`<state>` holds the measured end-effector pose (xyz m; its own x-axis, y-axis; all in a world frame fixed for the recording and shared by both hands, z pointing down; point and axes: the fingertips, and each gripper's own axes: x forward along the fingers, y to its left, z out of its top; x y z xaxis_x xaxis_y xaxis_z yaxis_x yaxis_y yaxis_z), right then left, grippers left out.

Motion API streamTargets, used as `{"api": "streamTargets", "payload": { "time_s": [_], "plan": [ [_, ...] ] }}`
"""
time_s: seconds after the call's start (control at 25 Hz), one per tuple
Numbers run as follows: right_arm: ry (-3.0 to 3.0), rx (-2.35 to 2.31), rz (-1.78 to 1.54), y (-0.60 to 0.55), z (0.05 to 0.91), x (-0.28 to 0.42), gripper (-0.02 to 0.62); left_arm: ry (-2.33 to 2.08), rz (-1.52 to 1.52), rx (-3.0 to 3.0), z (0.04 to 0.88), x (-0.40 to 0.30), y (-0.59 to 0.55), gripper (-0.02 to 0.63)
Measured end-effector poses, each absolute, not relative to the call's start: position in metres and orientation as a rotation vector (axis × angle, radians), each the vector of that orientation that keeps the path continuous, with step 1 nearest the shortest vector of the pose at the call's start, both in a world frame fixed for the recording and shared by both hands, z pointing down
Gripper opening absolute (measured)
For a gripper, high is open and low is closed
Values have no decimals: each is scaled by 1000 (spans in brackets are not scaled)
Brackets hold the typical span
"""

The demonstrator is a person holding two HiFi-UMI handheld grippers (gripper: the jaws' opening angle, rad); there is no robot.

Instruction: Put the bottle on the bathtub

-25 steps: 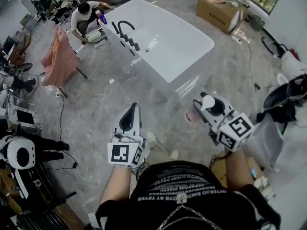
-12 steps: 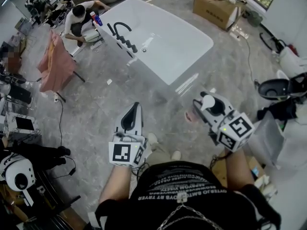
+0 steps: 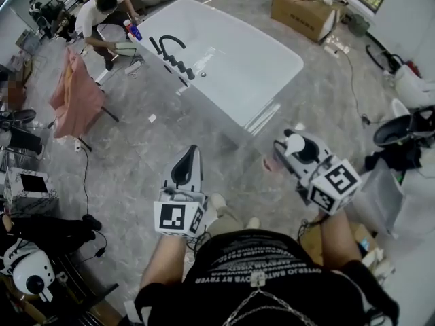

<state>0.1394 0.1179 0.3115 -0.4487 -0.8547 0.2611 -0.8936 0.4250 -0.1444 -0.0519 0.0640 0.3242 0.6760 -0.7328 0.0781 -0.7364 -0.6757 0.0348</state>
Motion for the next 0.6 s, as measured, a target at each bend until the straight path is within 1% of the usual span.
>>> {"api": "streamTargets", "payload": {
  "time_s": [0.32,0.6],
  "plan": [
    [-2521,1569,404,74,314,123,141,-1227,77,2824,326,-67,18,-5],
    [-2515,1594,395,16,303,99,141,-1213,69,2853,314,-90,-44,-5]
  ]
}}
